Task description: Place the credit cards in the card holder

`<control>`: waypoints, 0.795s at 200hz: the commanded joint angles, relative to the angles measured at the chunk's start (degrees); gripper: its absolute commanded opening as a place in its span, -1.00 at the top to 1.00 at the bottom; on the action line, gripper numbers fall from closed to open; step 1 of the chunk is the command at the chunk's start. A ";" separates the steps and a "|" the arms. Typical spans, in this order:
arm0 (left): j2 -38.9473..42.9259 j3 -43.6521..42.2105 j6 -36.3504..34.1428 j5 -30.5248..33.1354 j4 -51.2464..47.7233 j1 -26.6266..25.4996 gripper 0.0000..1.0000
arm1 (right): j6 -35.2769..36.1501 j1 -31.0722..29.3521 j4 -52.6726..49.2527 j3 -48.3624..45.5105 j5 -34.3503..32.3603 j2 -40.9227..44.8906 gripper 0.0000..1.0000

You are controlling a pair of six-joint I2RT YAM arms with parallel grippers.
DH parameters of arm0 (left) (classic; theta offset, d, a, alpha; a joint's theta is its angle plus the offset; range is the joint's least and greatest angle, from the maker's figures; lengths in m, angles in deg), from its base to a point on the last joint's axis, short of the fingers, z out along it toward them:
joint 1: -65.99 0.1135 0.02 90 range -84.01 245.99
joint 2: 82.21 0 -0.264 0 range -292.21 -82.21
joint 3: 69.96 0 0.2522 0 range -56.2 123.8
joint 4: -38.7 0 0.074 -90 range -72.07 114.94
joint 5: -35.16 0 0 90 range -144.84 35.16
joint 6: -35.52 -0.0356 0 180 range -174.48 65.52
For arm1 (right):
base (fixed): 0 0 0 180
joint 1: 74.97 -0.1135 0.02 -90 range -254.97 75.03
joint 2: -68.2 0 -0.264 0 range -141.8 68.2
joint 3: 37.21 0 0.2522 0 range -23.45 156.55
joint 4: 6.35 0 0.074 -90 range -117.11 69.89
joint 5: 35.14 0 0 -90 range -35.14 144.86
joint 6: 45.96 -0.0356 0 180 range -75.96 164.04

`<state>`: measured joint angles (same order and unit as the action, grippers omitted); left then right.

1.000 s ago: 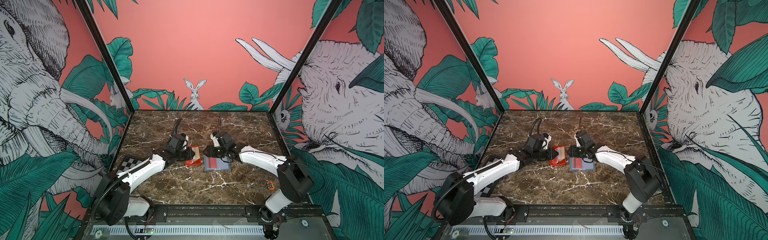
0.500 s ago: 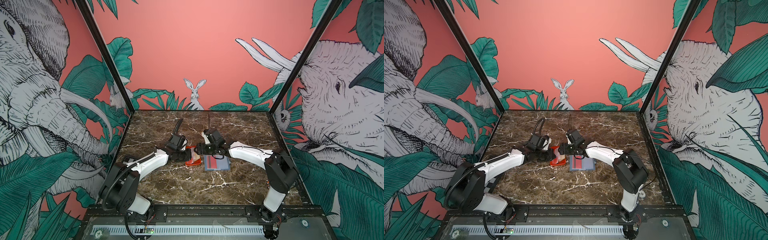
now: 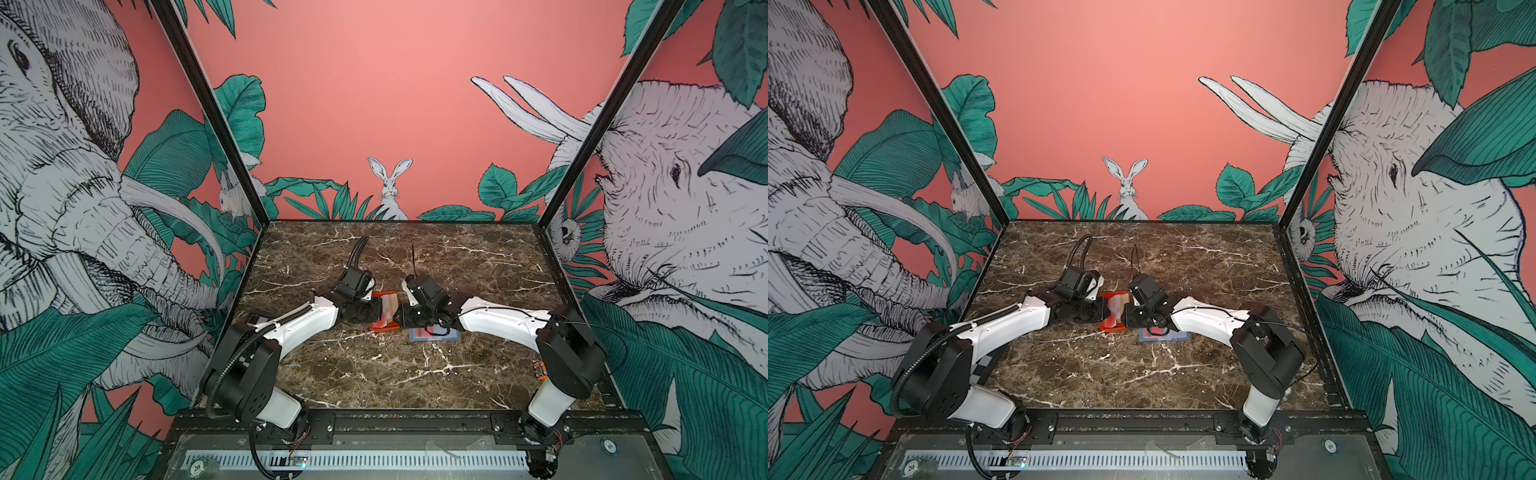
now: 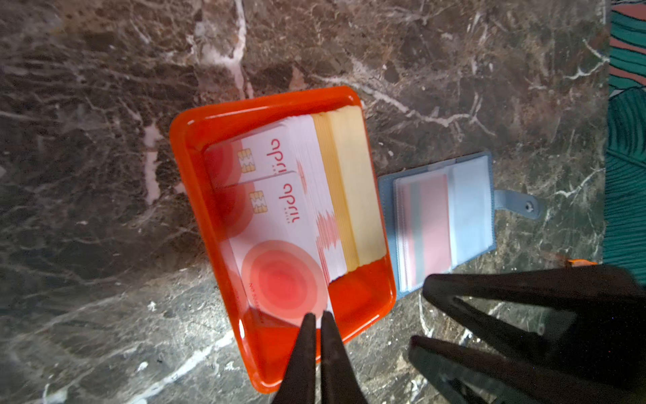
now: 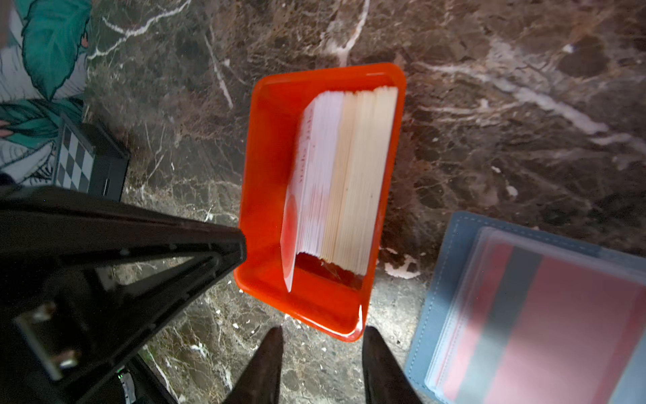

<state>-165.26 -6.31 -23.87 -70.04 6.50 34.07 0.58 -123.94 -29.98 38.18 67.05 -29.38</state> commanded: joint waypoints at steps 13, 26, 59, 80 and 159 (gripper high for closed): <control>6.71 -4.82 0.88 -0.89 2.37 0.37 0.78 | -2.35 -1.55 2.85 0.06 -1.14 0.53 0.43; 9.12 -7.09 1.85 -1.59 4.51 0.37 0.76 | -3.11 -1.74 3.37 0.16 -1.45 0.20 0.48; 14.48 -12.83 3.64 -2.44 8.88 0.37 0.71 | -4.55 -1.92 2.44 1.01 -2.49 -0.59 0.54; 16.76 -15.38 3.75 -3.51 9.71 0.37 0.68 | -5.23 -2.09 2.71 1.14 -2.56 -1.10 0.54; 21.93 -20.76 4.53 -3.57 10.79 0.37 0.66 | -6.37 -2.67 3.36 1.66 -2.60 -3.05 0.46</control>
<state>-144.43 -26.16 -19.65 -73.43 16.16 34.07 -5.08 -126.26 -27.79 38.25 64.90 -30.99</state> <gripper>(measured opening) 0.169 0.269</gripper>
